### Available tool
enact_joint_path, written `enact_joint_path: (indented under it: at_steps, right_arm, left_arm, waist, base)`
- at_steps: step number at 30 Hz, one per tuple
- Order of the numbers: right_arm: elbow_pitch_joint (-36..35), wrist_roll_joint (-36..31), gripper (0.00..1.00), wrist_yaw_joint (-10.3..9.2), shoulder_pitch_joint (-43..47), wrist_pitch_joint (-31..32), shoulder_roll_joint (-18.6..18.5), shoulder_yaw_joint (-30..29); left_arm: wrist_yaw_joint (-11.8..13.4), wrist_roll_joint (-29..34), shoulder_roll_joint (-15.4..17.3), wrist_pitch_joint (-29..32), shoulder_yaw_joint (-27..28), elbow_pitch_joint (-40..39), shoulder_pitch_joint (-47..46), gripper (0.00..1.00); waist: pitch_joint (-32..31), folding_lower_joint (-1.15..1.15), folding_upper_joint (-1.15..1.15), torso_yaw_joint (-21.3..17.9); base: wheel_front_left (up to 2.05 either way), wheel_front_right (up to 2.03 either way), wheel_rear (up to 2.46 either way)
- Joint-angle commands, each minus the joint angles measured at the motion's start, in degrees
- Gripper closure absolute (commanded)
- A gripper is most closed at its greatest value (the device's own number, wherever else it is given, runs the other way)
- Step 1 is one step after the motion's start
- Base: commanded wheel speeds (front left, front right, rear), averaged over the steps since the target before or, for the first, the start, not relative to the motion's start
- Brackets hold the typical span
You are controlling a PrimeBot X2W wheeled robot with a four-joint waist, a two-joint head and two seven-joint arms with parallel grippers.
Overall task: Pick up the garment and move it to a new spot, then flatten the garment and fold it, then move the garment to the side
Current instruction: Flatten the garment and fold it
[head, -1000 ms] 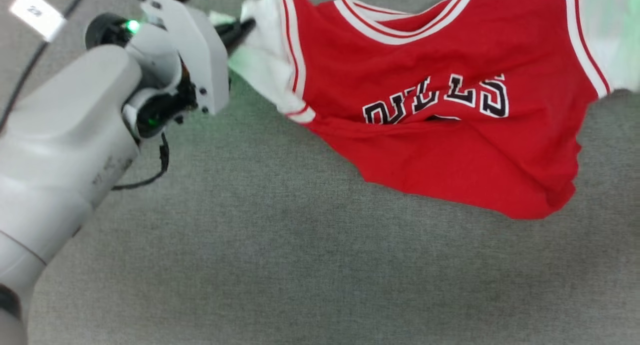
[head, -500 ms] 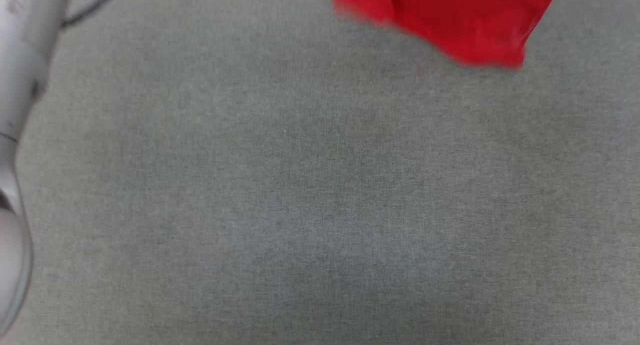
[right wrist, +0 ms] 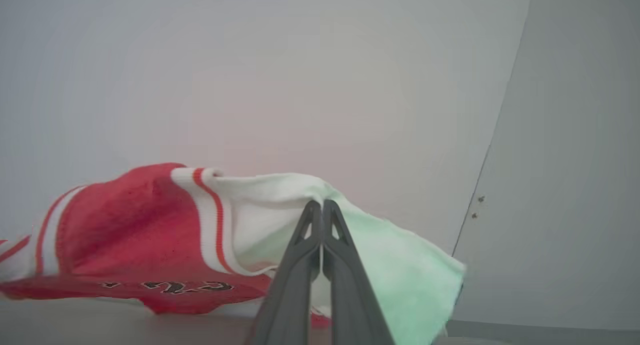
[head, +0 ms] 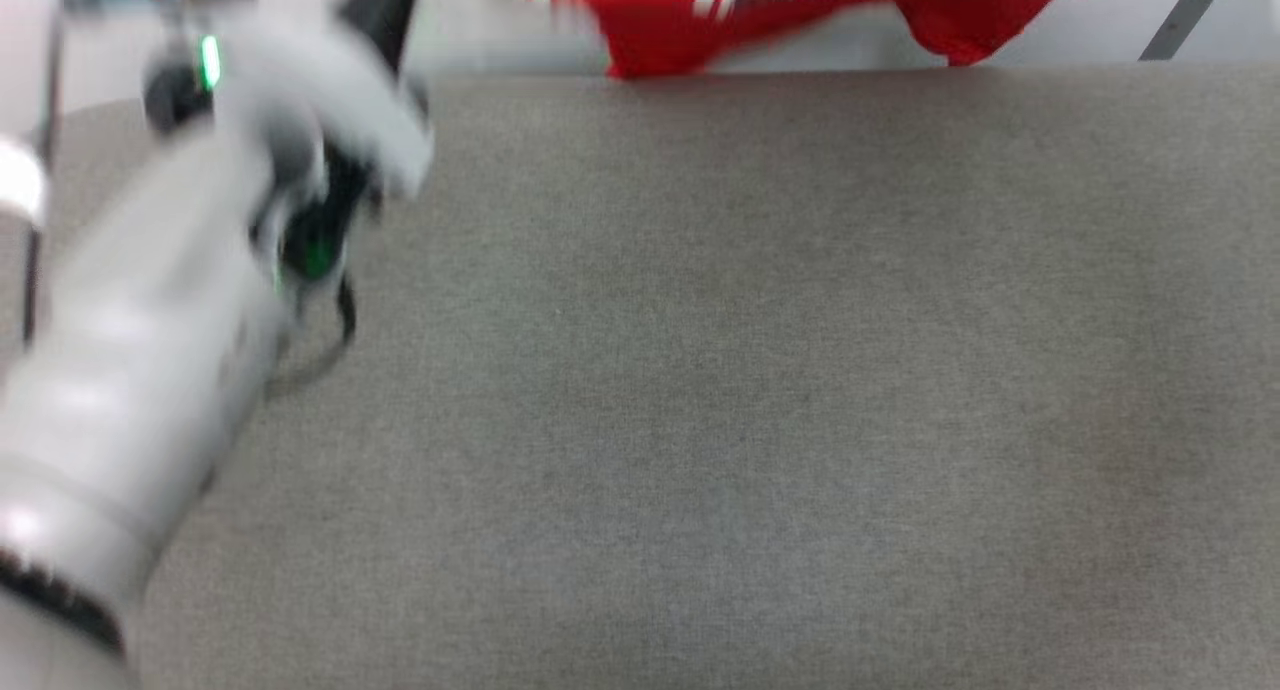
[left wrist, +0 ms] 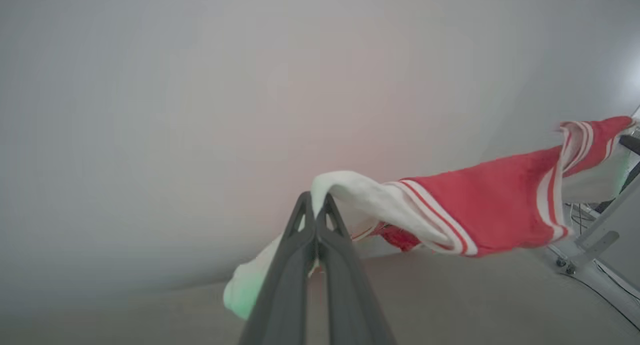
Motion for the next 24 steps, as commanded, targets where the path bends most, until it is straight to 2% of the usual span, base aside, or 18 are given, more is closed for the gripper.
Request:
enact_joint_path:
  at_steps: [1, 3, 7, 11, 18, 24]
  right_arm:
    - [-2.2, 1.8, 1.0, -0.06, 3.4, 1.0, -0.9, 0.6]
    - [-7.4, 3.9, 1.0, -0.06, 9.4, 4.4, -2.7, 2.2]
    - [-18.3, 9.6, 1.0, -0.06, 20.2, 10.1, -9.0, 4.4]
    - [-27.7, 13.2, 1.0, -0.06, 29.9, 11.6, -15.4, 4.8]
    - [-38.7, 14.6, 1.0, -0.06, 43.3, 10.2, -24.3, 4.8]
    - [-44.4, 15.1, 1.0, -0.06, 53.5, 8.4, -28.1, 3.2]
  left_arm:
    - [-0.1, -0.7, 1.5, -0.3, -0.7, -1.7, 3.1, 1.0]
    - [-0.1, -0.2, 3.4, -0.4, -3.0, -5.6, 8.3, 1.0]
    - [-0.1, -1.3, 8.3, -0.7, -6.3, -14.2, 17.5, 1.0]
    - [-0.1, -1.5, 12.4, -0.9, -7.8, -21.0, 25.0, 1.0]
    - [-0.1, 0.8, 17.6, -0.8, -4.6, -29.8, 36.7, 1.0]
    - [0.2, 4.4, 19.2, -0.8, -0.4, -34.1, 46.6, 1.0]
  waist:
    - [-0.9, 0.0, 0.0, -0.6]
    - [-1.5, 0.0, 0.0, -0.9]
    - [-3.3, 0.0, 0.0, -0.8]
    - [-4.4, 0.0, 0.0, -1.0]
    - [-5.1, 0.0, 0.0, -1.3]
    - [-4.6, 0.0, 0.0, -1.1]
  base:
    - [0.0, 0.0, 0.0]
    - [0.0, 0.0, 0.0]
    - [0.0, 0.0, 0.0]
    - [0.0, 0.0, 0.0]
    - [0.0, 0.0, 0.0]
    - [0.0, 0.0, 0.0]
